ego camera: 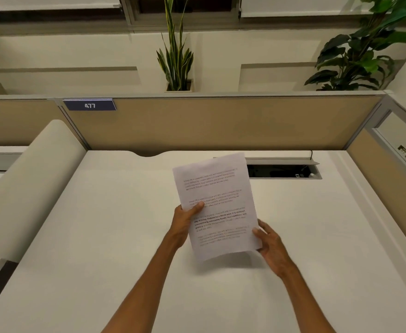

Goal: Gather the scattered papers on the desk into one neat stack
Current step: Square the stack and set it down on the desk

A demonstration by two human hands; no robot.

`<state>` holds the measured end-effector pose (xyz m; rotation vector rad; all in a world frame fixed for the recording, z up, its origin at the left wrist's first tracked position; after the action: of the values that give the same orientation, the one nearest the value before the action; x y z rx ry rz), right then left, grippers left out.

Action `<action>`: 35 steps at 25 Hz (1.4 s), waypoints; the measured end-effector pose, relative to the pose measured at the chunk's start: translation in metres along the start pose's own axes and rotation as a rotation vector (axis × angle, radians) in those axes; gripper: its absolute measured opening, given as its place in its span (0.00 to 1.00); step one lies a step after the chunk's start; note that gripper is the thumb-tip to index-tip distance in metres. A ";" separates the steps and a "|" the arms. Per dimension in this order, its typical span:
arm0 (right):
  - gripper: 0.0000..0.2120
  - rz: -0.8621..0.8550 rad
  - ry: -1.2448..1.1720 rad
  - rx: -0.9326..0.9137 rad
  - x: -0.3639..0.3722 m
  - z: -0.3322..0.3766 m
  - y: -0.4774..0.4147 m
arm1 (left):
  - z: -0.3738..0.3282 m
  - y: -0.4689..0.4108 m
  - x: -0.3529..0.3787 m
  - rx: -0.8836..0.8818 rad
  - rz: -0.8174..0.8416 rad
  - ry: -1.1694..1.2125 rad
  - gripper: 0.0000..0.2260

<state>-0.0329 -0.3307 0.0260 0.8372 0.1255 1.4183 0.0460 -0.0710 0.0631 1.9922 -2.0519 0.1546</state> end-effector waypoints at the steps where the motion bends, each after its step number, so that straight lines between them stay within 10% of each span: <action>1: 0.21 -0.002 0.105 -0.020 -0.003 0.015 0.001 | -0.004 0.000 -0.001 0.005 0.034 -0.018 0.12; 25: 0.12 -0.135 0.344 -0.158 0.042 -0.009 -0.018 | 0.038 0.018 -0.035 0.098 0.166 -0.263 0.18; 35: 0.10 -0.224 0.324 -0.098 0.040 -0.016 -0.035 | 0.038 0.006 -0.037 -0.114 0.136 -0.233 0.15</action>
<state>-0.0056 -0.2855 0.0102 0.4915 0.3818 1.3267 0.0356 -0.0456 0.0175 1.8785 -2.2825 -0.1723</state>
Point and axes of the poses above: each hand's wrist, its own y-axis away from the middle knuckle, its own x-axis out of the palm, z = x × y, the point moved 1 cm from there along -y, towards the middle knuckle, and after that the axes turned 13 degrees about x, right-handed, at the moved point
